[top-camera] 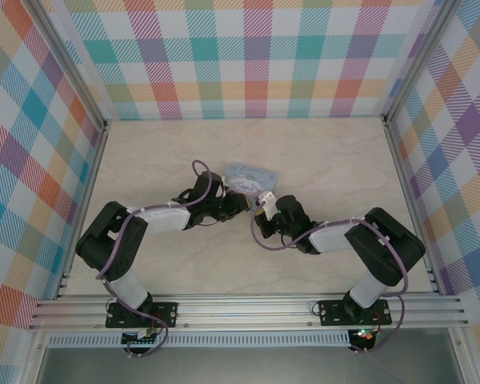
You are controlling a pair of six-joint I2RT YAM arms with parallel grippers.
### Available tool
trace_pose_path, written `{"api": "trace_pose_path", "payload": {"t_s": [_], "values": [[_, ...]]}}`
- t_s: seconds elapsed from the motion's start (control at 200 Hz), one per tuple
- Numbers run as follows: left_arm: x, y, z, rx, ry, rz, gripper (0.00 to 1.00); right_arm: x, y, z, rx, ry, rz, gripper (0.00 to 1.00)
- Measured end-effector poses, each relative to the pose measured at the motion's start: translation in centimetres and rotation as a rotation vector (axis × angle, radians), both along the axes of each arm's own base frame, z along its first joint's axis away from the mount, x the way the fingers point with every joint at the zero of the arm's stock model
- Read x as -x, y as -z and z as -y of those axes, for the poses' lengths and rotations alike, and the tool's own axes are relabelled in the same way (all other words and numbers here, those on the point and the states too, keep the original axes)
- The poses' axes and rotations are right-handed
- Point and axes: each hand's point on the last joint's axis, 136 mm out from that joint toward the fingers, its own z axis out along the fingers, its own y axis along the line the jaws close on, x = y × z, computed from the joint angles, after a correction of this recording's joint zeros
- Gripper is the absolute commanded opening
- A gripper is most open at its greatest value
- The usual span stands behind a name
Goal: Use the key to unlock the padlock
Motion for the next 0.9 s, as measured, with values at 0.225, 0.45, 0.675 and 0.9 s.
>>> {"api": "trace_pose_path", "payload": {"t_s": [0.225,0.45,0.675,0.9], "values": [[0.12,-0.1,0.12,0.006,0.008,-0.003,0.22,0.23,-0.11,0.15,-0.005,0.002,-0.005,0.02],[0.15,-0.66,0.52,0.02,0.026,-0.007,0.21,0.44,-0.51,0.52,0.005,0.004,-0.006,0.02],[0.33,-0.62,0.51,0.008,0.033,-0.026,0.21,0.58,-0.46,0.61,0.012,0.001,-0.011,0.02],[0.41,-0.76,0.63,0.01,0.041,-0.028,0.21,0.77,-0.48,0.75,0.018,0.001,-0.017,0.01]]}}
